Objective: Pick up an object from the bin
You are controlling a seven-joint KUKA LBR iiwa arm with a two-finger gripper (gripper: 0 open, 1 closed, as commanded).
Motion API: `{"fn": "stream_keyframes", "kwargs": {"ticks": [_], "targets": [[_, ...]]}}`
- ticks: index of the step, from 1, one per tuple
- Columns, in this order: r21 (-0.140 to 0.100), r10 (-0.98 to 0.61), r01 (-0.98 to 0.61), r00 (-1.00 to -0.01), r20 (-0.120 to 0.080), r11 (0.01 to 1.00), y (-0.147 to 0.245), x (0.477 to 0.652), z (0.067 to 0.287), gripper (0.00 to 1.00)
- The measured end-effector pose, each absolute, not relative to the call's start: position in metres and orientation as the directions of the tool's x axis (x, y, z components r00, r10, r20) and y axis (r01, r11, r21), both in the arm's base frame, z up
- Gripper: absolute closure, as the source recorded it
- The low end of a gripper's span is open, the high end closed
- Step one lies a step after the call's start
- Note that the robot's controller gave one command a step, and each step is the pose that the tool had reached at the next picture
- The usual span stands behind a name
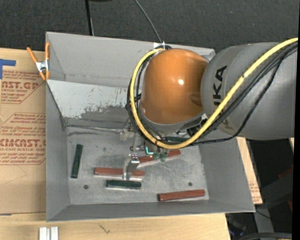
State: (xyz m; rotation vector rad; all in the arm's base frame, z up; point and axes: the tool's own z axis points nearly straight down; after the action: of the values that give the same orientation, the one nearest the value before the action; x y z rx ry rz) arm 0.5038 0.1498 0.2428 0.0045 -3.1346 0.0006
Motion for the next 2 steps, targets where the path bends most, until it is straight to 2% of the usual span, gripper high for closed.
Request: {"fn": "stream_keyframes", "kwargs": {"ticks": [1, 2], "targets": [[0.001, -0.001, -0.001, -1.000, -0.001, 1.000, 0.149, 0.506, 0.247, 0.00], [0.003, 0.054, 0.054, -0.999, -0.007, 0.999, 0.153, 0.501, 0.201, 0.00]]}}
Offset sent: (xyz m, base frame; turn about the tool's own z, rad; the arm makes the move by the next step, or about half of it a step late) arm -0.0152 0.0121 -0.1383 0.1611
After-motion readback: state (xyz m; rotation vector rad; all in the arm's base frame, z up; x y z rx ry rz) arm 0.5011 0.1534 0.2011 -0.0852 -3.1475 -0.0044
